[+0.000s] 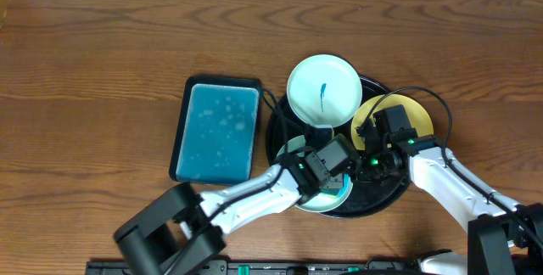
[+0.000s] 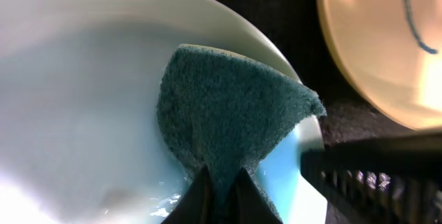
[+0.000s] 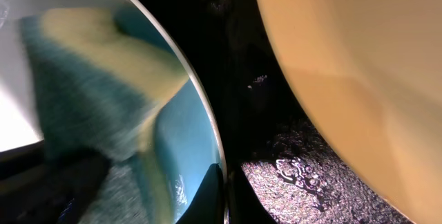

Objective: Clean dirty plates on tray and stack at the side
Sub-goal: 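Scrub the held pale green plate with the sponge in the left gripper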

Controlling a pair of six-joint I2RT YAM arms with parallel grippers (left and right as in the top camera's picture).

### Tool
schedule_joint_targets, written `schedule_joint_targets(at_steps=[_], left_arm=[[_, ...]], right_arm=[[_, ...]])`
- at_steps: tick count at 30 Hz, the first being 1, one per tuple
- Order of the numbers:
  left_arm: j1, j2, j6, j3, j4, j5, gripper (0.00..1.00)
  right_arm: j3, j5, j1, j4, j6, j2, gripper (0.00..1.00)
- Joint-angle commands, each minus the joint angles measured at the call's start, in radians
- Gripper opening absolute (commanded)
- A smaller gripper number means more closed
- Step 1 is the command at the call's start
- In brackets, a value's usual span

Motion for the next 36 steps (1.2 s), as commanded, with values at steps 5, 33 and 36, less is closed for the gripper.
schedule_joint_targets(at_steps=[5,33,36], left_arm=[[0.016,0.068,-0.085,-0.006,-0.207,-0.248,0.07],[0.008,-0.134,-0.042,-0.006,-0.146,-0.226,0.07],[-0.024,-0.121,-0.042,-0.006,-0.121,-0.156,0.08]], right_arm=[[-0.006,0.014,0.002,-0.003,0.003,0.009,0.01],[-0.006,0.014,0.002,-0.004,0.003,0.009,0.01],[-0.006,0.014,0.002,-0.003,0.003,0.009,0.01]])
